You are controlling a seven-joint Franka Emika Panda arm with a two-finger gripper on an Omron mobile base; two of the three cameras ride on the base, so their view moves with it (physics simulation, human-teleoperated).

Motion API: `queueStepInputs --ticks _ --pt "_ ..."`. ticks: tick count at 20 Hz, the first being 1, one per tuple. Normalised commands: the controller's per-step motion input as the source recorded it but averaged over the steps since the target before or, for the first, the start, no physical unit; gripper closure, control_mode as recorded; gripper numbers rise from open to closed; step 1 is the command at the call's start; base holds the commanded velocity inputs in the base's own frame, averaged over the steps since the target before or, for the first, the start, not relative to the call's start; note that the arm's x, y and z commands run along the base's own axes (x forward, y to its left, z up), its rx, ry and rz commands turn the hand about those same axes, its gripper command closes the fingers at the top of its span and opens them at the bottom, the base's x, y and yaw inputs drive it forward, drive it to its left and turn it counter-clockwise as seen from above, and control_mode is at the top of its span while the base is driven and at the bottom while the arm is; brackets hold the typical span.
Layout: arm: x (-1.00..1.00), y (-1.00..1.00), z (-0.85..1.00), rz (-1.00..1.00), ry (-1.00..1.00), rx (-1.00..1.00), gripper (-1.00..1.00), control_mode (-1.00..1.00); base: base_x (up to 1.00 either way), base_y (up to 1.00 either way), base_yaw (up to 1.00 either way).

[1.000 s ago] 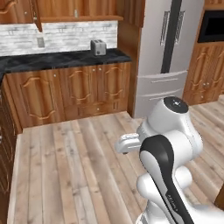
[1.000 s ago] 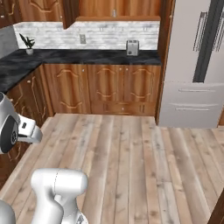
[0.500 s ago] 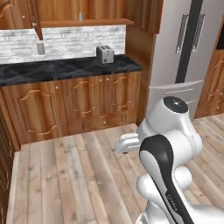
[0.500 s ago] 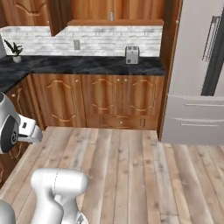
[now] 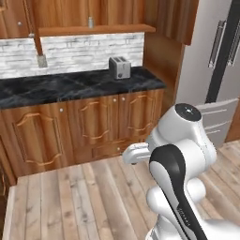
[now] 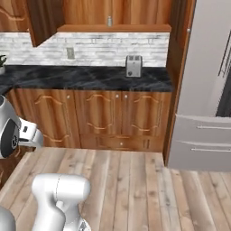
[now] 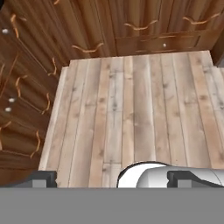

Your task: Take 2 condiments from the cabinet and move them on the counter near the stove.Make sure the condiments are lined up with each other, next to each other.

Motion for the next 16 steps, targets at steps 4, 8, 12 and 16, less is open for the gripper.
queueStepInputs --ticks 4,8,12,16 --pt "0.0 0.0 0.0 0.0 0.0 0.0 -1.0 1.0 1.0 -0.23 0.06" --pt "0.0 0.0 0.0 0.0 0.0 0.0 -1.0 1.0 1.0 -0.18 0.07" --pt "0.0 0.0 0.0 0.0 0.0 0.0 -1.0 1.0 1.0 -0.12 0.06" --pt "0.0 0.0 0.0 0.0 0.0 0.0 -1.0 1.0 1.0 -0.11 0.05"
